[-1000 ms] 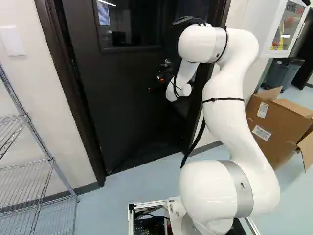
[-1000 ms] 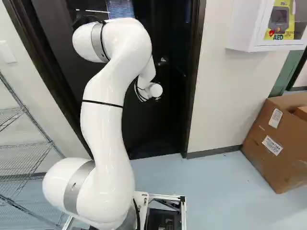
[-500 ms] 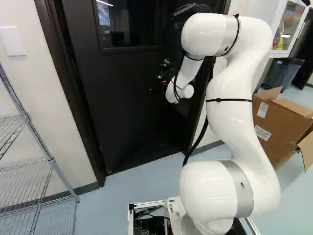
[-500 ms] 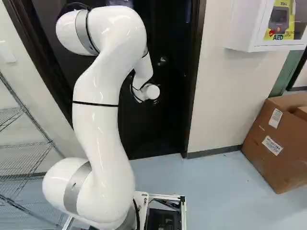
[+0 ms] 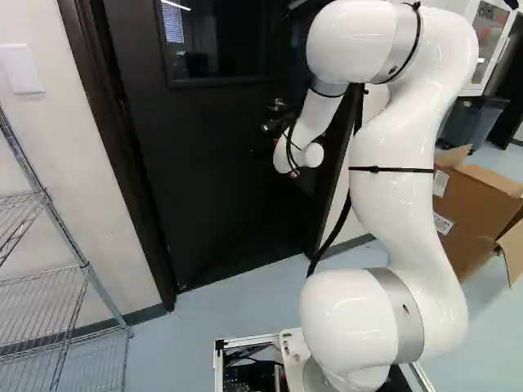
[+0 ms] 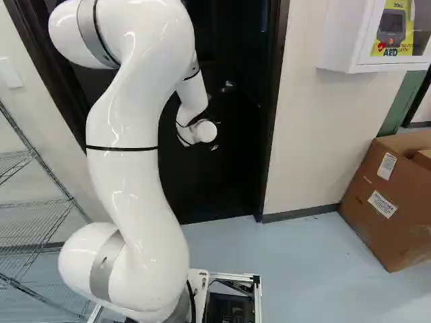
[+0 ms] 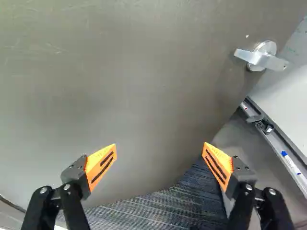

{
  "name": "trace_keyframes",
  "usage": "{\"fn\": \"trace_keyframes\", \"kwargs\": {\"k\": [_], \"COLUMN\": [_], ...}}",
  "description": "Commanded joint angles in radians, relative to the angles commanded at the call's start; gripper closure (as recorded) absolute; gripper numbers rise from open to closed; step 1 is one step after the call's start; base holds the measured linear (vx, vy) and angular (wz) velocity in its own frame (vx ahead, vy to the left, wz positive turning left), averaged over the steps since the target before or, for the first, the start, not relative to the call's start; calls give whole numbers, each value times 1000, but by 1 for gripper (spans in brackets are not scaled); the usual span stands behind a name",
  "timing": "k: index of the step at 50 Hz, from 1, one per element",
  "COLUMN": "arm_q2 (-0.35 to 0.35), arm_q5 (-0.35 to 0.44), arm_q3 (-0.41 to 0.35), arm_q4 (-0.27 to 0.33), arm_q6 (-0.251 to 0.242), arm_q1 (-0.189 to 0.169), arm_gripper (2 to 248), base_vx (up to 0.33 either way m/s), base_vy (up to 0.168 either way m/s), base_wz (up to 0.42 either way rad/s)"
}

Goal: Open the door and move inside

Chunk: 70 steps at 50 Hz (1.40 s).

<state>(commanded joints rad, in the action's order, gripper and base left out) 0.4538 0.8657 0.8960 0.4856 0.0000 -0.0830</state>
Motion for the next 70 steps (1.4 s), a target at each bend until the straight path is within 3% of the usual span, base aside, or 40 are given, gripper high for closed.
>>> {"fn": "trace_keyframes", "kwargs": {"k": [70], "arm_q2": [-318], "arm_q5": [-126], "arm_q3": [-382], "arm_q4": [-426], "arm_q6": [0], "arm_q1": [23], "arm_gripper": [3], "base_vx": [0], "base_vy": [0], "base_wz": [0]}}
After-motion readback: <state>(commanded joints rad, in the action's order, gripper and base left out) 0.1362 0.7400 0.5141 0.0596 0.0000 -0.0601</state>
